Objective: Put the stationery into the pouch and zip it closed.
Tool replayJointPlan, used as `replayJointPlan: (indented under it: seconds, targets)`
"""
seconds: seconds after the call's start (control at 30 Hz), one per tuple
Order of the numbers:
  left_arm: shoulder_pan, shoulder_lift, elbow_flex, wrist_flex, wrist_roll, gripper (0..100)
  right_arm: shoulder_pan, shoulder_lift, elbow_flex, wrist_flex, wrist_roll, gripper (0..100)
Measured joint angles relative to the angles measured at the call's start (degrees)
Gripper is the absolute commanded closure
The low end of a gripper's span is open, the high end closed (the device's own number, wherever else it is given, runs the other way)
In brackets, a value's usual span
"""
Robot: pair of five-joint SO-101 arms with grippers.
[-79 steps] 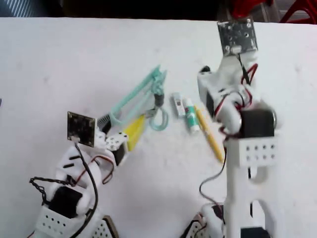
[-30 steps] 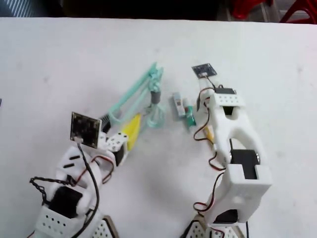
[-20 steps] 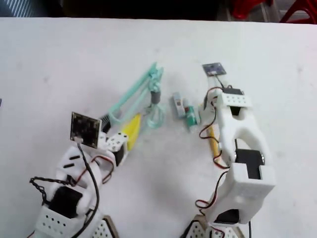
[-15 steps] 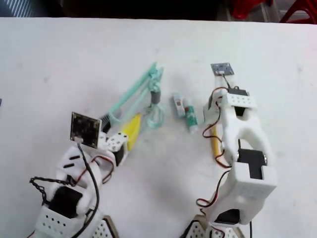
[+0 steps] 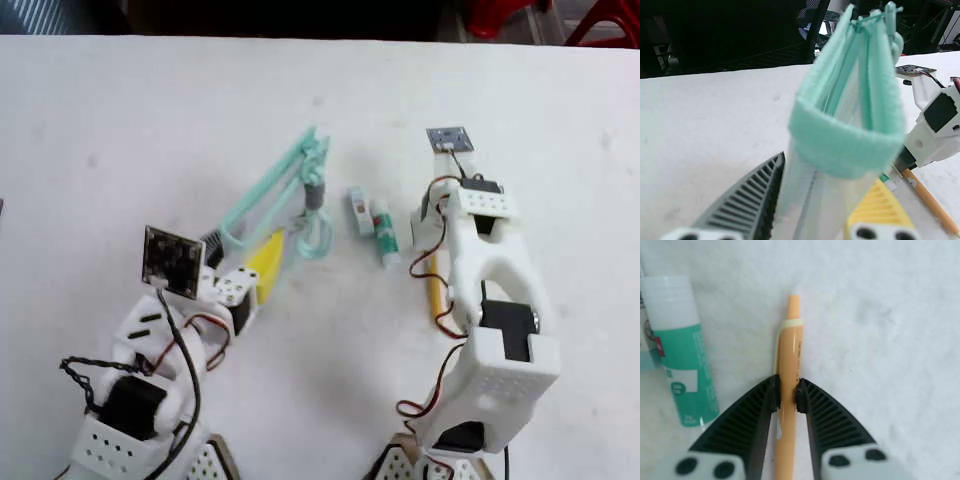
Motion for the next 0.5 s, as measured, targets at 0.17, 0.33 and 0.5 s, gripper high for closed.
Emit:
replayJointPlan:
  seconds: [0.17, 0.33, 0.5]
  targets:
    - [0.0, 0.0, 0.0, 0.0, 0.0, 81, 0.0, 0.0, 0.0, 0.0, 0.0, 98.1]
    - [0.0, 0.0, 0.0, 0.0, 0.0, 81, 0.0, 0.0, 0.0, 0.0, -0.3, 93.3]
    - [0.0, 0.0, 0.0, 0.0, 0.0, 81, 0.0, 0.0, 0.0, 0.0, -0.3, 87.2]
